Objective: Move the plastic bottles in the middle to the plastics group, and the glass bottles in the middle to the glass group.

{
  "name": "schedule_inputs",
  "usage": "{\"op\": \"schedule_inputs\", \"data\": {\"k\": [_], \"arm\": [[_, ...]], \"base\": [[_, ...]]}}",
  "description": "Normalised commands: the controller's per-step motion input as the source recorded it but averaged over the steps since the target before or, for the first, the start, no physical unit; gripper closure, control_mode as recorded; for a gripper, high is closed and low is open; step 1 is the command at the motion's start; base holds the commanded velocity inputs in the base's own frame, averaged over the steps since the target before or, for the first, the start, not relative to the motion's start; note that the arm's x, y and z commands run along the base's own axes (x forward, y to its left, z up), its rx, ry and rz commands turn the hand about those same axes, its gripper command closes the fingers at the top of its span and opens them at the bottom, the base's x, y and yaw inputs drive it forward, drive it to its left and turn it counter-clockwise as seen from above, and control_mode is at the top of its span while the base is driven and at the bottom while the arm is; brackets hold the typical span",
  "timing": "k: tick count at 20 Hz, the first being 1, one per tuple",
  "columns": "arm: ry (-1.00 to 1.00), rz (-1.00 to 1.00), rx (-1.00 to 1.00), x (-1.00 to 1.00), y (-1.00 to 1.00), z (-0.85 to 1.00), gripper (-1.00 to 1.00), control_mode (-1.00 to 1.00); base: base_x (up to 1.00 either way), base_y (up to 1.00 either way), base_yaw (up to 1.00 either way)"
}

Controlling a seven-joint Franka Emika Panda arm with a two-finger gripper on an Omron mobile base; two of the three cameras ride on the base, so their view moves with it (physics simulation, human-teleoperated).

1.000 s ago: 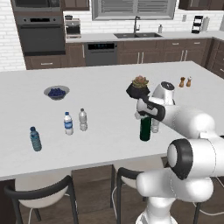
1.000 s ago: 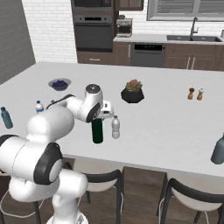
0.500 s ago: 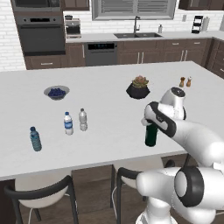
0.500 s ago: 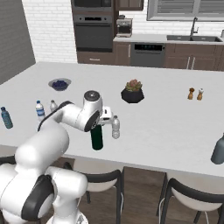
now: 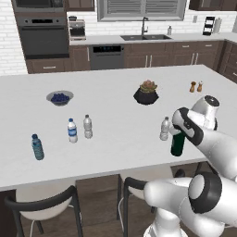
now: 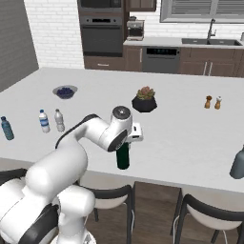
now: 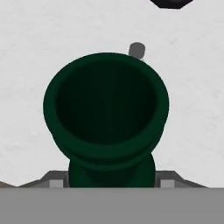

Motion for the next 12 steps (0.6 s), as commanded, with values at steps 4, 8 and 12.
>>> {"op": "schedule_inputs", "data": {"k": [4, 8, 12], "arm": [[0.0, 0.0, 0.0, -0.05, -0.79, 0.17, 1.0, -1.0], [0.0, 0.0, 0.0, 0.0, -0.71, 0.31, 1.0, -1.0], [0.0, 0.0, 0.0, 0.0, -0.73, 0.38, 1.0, -1.0]], "base": [[0.0, 0.0, 0.0], [0.0, 0.0, 0.0], [0.0, 0.0, 0.0]]}}
